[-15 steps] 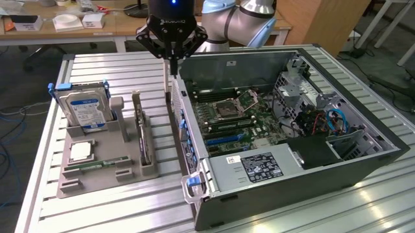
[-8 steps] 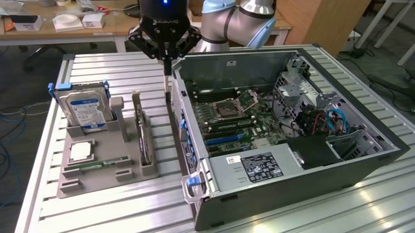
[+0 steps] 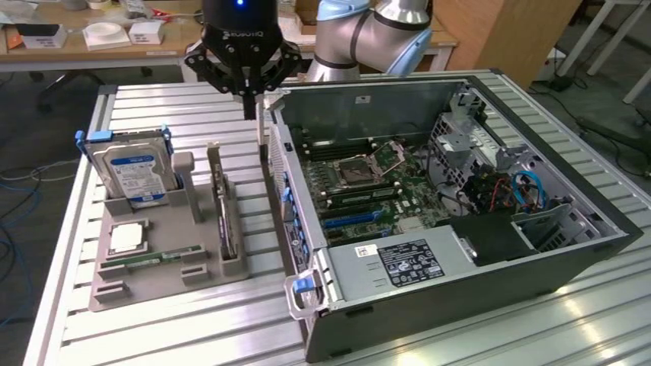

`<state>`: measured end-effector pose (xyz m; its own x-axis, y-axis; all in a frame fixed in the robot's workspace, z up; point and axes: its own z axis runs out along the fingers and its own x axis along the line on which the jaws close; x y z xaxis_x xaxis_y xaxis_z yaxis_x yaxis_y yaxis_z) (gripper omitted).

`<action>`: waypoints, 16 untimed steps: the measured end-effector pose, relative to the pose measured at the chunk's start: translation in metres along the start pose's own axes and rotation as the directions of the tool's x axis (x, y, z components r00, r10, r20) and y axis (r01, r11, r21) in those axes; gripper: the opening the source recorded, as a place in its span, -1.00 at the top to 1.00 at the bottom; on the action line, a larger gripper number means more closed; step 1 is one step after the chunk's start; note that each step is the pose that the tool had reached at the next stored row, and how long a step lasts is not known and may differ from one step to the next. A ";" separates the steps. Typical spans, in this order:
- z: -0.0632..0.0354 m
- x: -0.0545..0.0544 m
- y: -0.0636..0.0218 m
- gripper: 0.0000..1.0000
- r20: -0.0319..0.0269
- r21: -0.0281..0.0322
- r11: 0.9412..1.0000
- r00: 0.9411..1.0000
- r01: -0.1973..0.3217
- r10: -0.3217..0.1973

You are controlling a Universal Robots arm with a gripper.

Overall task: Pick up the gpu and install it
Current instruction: 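Reach for the gpu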

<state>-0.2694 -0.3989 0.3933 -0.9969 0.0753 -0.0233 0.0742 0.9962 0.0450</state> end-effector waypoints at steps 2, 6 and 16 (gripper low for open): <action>-0.0001 0.004 -0.0003 0.80 0.000 0.000 1.000 1.000 0.000 0.000; -0.0004 0.013 -0.0010 0.80 0.000 0.000 1.000 1.000 0.000 0.000; -0.0010 0.035 -0.0026 0.80 0.000 0.000 1.000 1.000 0.000 0.000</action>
<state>-0.3049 -0.3988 0.3933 -0.9969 0.0754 -0.0233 0.0743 0.9962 0.0450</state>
